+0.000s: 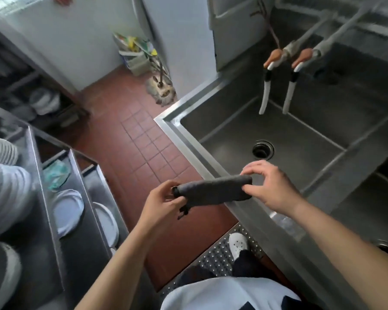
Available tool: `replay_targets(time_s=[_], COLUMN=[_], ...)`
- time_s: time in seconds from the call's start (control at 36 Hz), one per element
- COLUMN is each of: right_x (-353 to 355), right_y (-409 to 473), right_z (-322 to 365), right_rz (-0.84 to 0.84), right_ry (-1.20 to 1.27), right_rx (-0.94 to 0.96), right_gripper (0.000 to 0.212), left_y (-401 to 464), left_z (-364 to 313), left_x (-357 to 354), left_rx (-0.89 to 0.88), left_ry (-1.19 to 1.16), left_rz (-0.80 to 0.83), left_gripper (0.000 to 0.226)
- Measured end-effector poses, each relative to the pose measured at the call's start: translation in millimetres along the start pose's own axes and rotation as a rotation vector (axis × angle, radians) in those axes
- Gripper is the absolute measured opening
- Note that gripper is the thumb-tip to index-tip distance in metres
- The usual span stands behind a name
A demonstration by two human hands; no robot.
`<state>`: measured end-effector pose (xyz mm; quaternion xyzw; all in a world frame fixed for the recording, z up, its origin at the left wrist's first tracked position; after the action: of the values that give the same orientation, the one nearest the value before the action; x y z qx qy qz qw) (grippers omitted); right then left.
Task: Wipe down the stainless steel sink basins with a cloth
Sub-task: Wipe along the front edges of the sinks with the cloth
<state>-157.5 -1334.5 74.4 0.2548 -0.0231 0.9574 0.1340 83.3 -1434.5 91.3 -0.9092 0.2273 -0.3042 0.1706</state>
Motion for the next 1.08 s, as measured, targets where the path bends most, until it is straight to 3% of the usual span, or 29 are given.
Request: replay_targets(time_s=[0.28, 0.47, 0.56, 0.64, 0.72, 0.78, 0.92, 1.08], right_x=[-42.9, -45.3, -28.8, -7.1, 2.1, -10.8, -100.9, -167.5], right_y=[149.8, 276.8, 333.6, 376.8, 395.1, 394.0, 358.5, 319.5], right_z=[-6.9, -18.4, -15.1, -9.7, -13.5, -25.5, -74.6, -80.8], right_rz=[0.053, -0.012, -0.083, -0.258, -0.443, -0.483, -0.370, -0.569], right_ry=[-0.065, -0.394, -0.602, -0.660, -0.593, -0.529, -0.077, 0.326], right_rx=[-0.042, -0.169, -0.210, -0.219, -0.221, -0.257, -0.579, -0.772], right_gripper=[0.024, 0.025, 0.028, 0.031, 0.035, 0.038, 0.034, 0.023], left_y=[138.0, 269.7, 321.8, 348.7, 352.6, 355.3, 359.1, 352.3], left_z=[-12.3, -54.4, -90.1, -130.8, -151.5, -142.6, -63.1, 5.6], left_x=[80.5, 100.6, 101.1, 100.6, 93.1, 87.2, 76.5, 99.8], left_rx=[-0.008, -0.064, -0.172, -0.425, -0.731, -0.832, -0.855, -0.812], left_ry=[-0.027, -0.045, 0.024, 0.169, 0.266, 0.322, 0.602, 0.715], left_rz=[-0.011, 0.099, 0.095, -0.034, -0.142, -0.185, 0.030, 0.253], left_gripper=[0.027, 0.036, 0.030, 0.031, 0.033, 0.033, 0.031, 0.034])
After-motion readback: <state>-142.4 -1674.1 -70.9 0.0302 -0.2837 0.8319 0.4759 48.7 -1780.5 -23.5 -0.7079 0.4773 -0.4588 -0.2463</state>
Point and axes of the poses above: each hand's wrist, its own y-axis towards the middle knuckle, its own x-axis out of the back of the hand, z = x × y, the point moved 8 cm from there along y, towards the middle knuckle, and after that the axes turned 12 degrees about x, right-handed, at the moved point
